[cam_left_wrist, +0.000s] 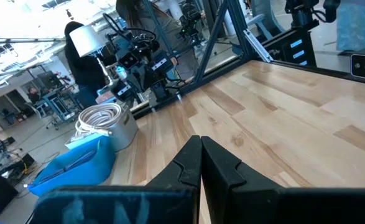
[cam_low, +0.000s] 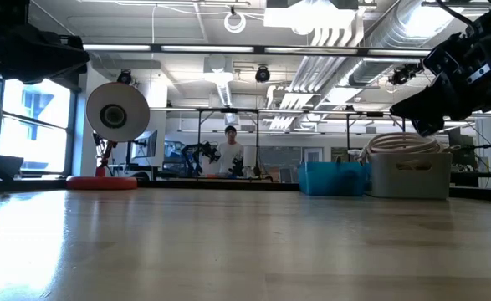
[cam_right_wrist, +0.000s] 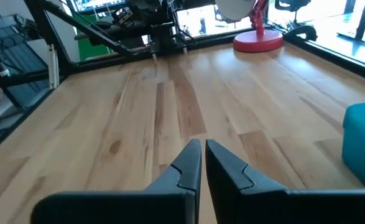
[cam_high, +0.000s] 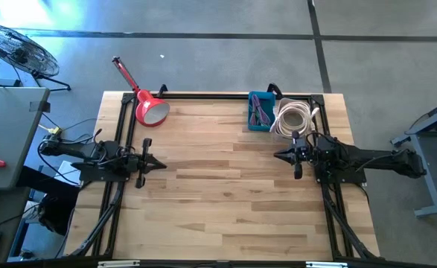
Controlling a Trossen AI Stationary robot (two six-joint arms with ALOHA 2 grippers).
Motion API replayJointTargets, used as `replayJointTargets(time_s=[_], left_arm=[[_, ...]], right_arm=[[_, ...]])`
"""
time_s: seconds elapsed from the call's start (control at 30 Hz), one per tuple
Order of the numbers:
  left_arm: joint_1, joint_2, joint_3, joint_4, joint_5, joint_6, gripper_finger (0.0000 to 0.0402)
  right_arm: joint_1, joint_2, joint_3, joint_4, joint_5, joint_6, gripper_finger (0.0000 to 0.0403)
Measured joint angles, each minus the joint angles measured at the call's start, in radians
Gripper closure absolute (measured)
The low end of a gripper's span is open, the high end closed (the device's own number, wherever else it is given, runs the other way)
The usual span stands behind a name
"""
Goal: Pick & Place USB Port
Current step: Return to Home Position
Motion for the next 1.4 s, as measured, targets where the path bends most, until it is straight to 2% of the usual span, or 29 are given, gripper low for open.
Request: replayJointTargets(time_s=[0.37, 0.83, 1.4], left_arm=[[0.0, 0.0, 0.0, 0.001, 0.0, 0.0, 0.0401], [0.0, 0.0, 0.0, 0.001, 0.0, 0.0, 0.0401], [0.0, 0.0, 0.0, 0.001, 0.001, 0.0, 0.0401]], right_arm=[[0.0, -0.017, 0.0, -0.001, 0.001, -0.011, 0.0387], [0.0, -0.248, 0.0, 0.001, 0.0, -0.011, 0.0389], [0.0, -0.227, 0.0, 0.013, 0.0, -0.01, 0.0389]])
